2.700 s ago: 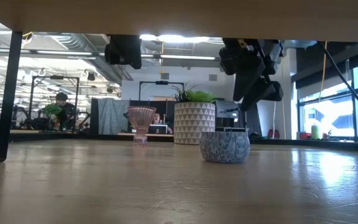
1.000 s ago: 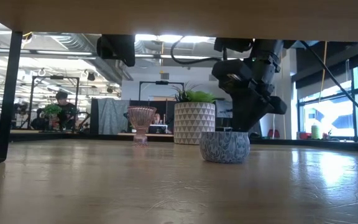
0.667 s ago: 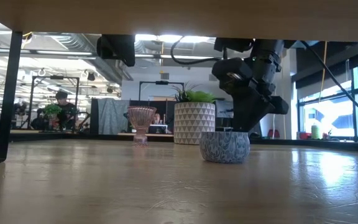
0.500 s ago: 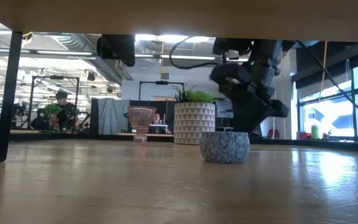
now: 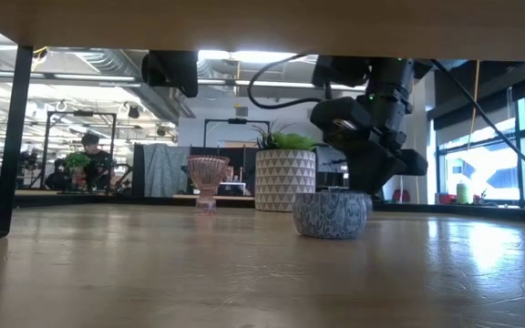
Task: Pick & Place candle stick holders
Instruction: Put the blue scented candle on the shelf
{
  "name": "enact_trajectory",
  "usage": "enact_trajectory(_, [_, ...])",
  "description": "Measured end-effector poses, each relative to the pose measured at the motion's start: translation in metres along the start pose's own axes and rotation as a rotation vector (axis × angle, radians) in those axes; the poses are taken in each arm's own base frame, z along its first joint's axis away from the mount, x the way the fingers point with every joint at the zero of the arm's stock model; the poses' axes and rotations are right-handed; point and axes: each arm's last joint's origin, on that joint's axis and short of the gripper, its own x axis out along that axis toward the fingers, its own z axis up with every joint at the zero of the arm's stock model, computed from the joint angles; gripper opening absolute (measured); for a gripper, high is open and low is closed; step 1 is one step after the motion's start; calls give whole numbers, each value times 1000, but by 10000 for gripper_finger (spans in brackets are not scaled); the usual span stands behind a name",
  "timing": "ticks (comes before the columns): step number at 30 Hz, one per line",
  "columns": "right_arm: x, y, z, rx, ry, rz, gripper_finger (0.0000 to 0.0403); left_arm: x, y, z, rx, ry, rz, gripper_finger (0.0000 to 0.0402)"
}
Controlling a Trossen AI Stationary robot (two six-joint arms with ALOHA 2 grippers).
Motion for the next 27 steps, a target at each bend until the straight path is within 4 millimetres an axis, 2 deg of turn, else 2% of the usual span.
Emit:
enact_trajectory(5, [0,-1,-1,12,5,-15,9,0,0,0,1,0,1,2])
enact_trajectory(10, [-2,-1,-1,9,-7,-21,4,0,0,0,1,-1,2,2])
enact_trajectory(14, [-13,6,4,-21,-10,-39,3,0,0,0,1,-7,11,2])
enact_trajectory(18, [-36,24,14,-104,-24,-42,2,0,1,0,-2,-14,24,2])
enact_trajectory(21, [-62,42,22,-181,-48,-33,1,0,1,1,-33,-25,42,2])
enact_trajectory(27, [-119,78,28,-315,-124,21,1,-9,7,-2,-245,-106,179,2])
